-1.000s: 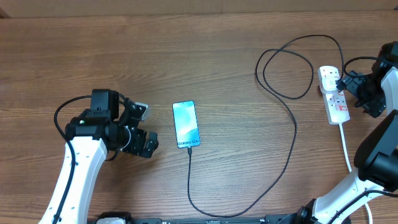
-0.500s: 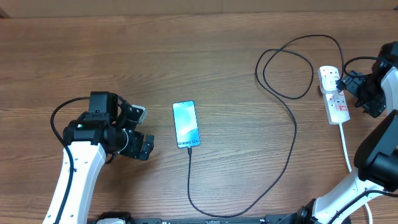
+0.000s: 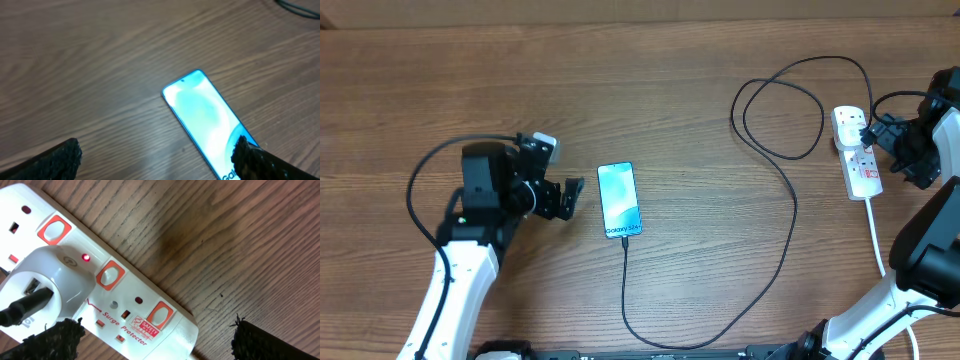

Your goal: Plug charger to phone and switch on socket

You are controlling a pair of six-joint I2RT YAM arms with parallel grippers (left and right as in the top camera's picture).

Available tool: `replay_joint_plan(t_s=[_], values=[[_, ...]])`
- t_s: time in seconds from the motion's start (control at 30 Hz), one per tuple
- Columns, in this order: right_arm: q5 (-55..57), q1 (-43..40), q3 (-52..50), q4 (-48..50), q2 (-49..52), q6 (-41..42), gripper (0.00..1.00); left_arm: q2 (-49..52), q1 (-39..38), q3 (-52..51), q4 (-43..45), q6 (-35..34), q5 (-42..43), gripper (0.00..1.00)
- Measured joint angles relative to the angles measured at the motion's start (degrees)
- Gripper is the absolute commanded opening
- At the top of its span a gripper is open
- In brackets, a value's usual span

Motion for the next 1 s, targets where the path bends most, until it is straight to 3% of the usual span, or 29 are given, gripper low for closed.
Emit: replay_joint_plan(t_s=[0.23, 1.0], values=[[0.0, 0.0, 0.0, 0.0, 0.0, 0.0, 1.0, -1.7, 0.0, -9.9, 6.8, -0.3, 2.7, 1.0], [0.0, 0.0, 0.0, 0.0, 0.0, 0.0, 1.0, -12.0, 0.0, -28.3, 31.2, -1.6, 3.8, 1.0]])
